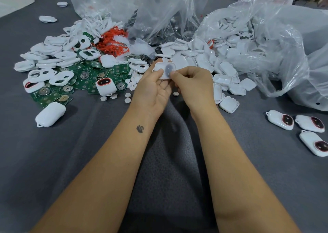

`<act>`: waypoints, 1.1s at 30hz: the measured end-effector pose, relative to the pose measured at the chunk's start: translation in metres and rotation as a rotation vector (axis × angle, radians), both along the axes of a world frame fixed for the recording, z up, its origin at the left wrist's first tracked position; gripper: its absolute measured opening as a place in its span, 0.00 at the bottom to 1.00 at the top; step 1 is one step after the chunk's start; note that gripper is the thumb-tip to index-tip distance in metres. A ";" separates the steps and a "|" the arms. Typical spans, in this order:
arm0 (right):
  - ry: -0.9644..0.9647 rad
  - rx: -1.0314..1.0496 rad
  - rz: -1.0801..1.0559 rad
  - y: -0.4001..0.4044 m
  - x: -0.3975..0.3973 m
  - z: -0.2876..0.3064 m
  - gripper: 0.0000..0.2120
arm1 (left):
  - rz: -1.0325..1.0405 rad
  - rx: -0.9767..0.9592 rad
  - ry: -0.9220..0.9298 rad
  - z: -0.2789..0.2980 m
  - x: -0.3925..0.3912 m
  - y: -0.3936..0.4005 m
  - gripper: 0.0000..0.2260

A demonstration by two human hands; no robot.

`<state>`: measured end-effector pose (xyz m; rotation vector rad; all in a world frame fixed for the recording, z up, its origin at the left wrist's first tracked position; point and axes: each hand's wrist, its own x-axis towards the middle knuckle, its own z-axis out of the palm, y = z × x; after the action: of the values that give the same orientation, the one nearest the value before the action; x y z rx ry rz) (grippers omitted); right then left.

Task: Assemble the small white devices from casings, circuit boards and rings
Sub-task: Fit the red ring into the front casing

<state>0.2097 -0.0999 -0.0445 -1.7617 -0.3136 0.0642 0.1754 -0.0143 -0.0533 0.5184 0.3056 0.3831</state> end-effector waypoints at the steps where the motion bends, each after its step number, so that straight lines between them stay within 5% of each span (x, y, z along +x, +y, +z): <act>1: -0.014 -0.007 0.000 0.000 0.000 0.000 0.11 | 0.005 0.027 0.004 0.000 0.001 -0.001 0.13; 7: -0.038 -0.006 0.013 0.000 -0.003 0.002 0.09 | 0.033 0.091 0.042 -0.002 0.003 -0.001 0.14; 15: 0.275 0.217 0.007 -0.007 0.001 0.007 0.04 | 0.027 0.149 0.107 -0.002 0.001 0.000 0.13; 24: 0.093 0.030 -0.032 -0.005 0.004 -0.002 0.08 | -0.009 0.227 0.116 0.001 -0.002 -0.003 0.13; 33: 0.102 0.120 -0.182 -0.008 0.007 -0.002 0.07 | 0.051 0.085 0.108 0.005 -0.006 0.013 0.10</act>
<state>0.2172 -0.1084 -0.0462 -1.6544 -0.0805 0.0044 0.1698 -0.0008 -0.0487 0.6171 0.4089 0.4199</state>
